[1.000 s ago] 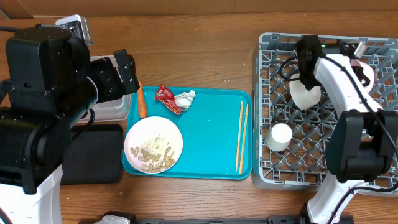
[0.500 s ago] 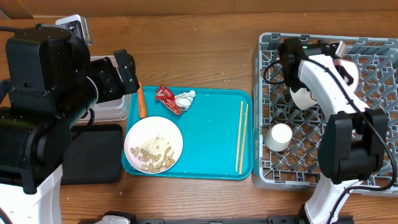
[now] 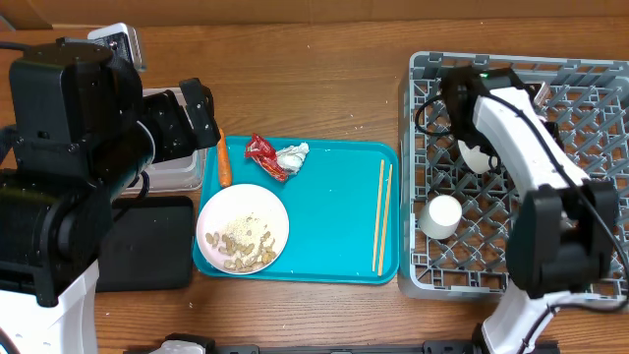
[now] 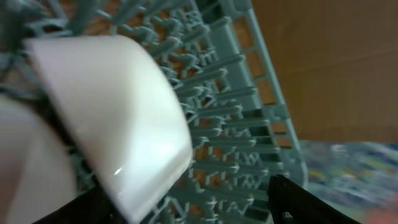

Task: Sort waste into correct bins and load items into the dishwasher
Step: 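Carry the pink bowl into the rack and release it, then reach the right gripper to the chopsticks and pinch one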

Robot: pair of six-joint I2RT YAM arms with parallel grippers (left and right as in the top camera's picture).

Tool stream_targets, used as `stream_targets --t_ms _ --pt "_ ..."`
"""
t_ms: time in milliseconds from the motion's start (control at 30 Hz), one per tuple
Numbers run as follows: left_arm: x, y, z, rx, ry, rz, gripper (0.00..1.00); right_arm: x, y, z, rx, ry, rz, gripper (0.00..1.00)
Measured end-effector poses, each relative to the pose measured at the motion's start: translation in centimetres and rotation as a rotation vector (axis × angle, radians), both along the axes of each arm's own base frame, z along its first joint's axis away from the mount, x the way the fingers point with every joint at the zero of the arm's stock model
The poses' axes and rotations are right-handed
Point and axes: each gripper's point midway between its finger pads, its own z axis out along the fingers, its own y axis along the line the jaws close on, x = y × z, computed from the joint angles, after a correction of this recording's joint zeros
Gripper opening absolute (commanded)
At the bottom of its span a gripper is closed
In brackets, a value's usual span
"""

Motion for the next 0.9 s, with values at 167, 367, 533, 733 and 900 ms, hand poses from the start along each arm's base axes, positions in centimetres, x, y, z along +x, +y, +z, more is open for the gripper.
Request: stream_targets --t_ms 167,367,533,733,900 --pt "0.0 0.0 0.0 0.0 0.0 0.0 1.0 0.1 4.9 2.5 0.247 -0.076 0.163 0.76" --pt "0.0 0.0 0.0 0.0 0.0 0.0 1.0 -0.6 14.9 5.0 0.709 -0.17 0.419 1.0" --pt "0.0 0.0 0.0 0.0 0.0 0.0 1.0 -1.4 24.1 8.7 1.117 -0.242 0.656 0.69" --pt "0.0 0.0 0.0 0.0 0.0 0.0 1.0 -3.9 27.5 7.4 1.26 -0.147 0.659 0.64" --pt "0.0 0.0 0.0 0.0 0.0 0.0 1.0 -6.3 29.4 0.0 1.181 -0.011 0.525 0.64"
